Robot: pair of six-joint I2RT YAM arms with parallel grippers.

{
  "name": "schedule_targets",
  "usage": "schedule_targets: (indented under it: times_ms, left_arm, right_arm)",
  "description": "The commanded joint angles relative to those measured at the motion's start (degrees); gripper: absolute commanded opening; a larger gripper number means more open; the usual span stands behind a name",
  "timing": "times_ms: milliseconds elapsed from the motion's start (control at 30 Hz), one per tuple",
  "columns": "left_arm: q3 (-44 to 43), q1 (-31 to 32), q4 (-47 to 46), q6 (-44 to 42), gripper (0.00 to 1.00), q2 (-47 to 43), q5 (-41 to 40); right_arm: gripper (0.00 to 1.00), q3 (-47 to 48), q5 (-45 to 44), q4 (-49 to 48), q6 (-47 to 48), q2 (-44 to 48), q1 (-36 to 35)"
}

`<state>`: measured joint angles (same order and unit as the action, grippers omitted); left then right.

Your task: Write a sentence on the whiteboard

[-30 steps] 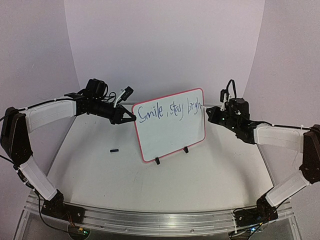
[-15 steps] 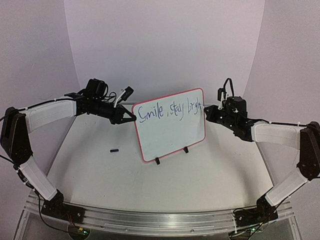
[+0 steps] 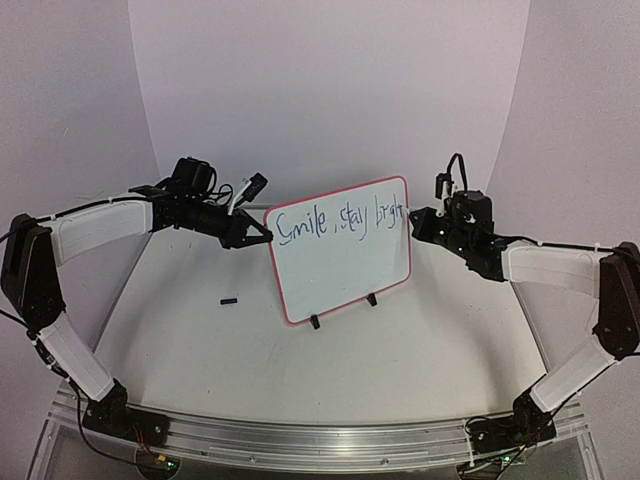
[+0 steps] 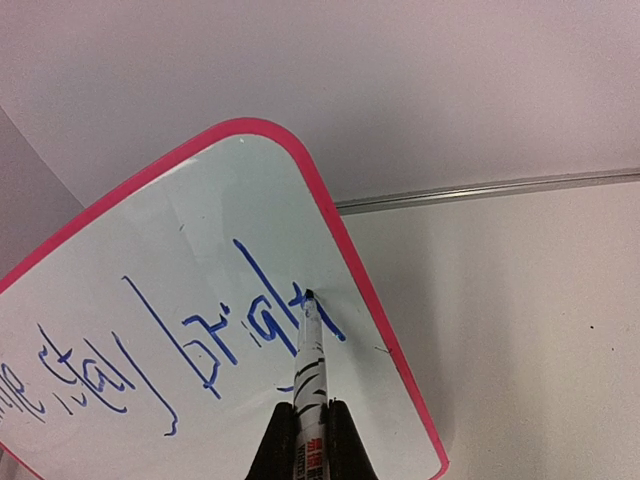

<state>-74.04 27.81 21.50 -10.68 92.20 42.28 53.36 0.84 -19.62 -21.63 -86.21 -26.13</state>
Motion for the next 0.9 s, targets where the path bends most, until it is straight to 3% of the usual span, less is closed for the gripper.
schedule_targets:
  times_ms: [0,433,867]
  left_arm:
    - [0.65,1.72,7.42,-2.63,0.00,2.37,-2.12]
    - [0.74,1.81,7.46,-2.62,0.00,2.29,-2.20]
    - [0.65,1.81,7.42,-2.65,0.00,2.63,-2.14]
  right_arm:
    - [0.00,2.61,-2.52,-0.87,0.62,-0.88,0.48]
    - [0.00,2.09,-2.54,-0.22,0.45,0.08,1.34]
    - [0.00,2.10,2.83,-2.53,2.04,1.71,1.26]
